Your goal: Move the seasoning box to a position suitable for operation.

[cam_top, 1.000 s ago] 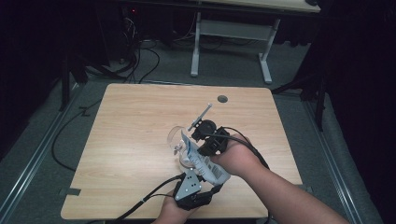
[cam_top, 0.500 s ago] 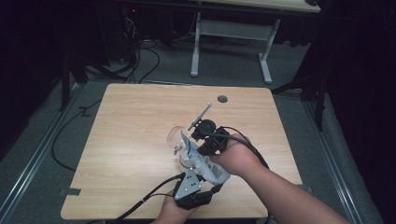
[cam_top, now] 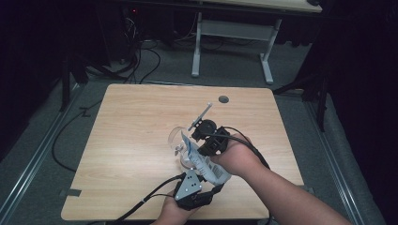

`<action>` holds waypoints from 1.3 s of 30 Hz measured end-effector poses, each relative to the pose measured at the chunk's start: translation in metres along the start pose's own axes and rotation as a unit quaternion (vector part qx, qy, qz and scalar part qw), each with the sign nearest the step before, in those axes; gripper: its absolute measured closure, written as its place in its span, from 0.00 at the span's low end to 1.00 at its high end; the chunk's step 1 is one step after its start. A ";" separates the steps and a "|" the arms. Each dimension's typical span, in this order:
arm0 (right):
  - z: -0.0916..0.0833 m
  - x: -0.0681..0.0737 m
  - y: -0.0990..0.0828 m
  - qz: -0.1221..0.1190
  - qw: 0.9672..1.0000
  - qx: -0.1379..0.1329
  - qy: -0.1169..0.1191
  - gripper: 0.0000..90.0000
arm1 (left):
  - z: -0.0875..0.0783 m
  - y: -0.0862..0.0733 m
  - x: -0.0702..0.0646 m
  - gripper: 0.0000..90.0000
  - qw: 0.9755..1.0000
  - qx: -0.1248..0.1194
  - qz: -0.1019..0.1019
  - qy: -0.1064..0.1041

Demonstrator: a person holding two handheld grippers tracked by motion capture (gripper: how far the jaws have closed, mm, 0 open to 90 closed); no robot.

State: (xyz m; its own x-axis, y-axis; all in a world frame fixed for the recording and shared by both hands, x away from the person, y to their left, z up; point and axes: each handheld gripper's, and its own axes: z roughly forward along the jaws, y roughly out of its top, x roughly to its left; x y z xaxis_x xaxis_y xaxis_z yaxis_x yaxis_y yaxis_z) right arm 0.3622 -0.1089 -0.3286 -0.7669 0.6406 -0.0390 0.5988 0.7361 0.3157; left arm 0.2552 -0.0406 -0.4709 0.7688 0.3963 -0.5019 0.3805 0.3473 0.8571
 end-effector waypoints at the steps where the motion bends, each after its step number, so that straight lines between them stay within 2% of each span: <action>1: 0.000 0.000 0.000 0.000 1.000 0.001 -0.001 1.00 | 0.000 0.000 0.000 0.64 1.000 0.000 0.000 0.000; 39: 0.000 -0.001 0.000 0.000 1.000 0.000 -0.004 1.00 | 0.001 0.001 -0.002 0.64 1.000 -0.002 -0.004 -0.005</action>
State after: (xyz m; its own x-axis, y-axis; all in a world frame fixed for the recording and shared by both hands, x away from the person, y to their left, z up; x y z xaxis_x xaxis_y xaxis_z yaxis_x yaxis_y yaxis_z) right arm 0.3626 -0.1094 -0.3287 -0.7647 0.6426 -0.0473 0.5991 0.7361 0.3151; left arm 0.2545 -0.0421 -0.4692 0.7708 0.3859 -0.5069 0.3839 0.3538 0.8529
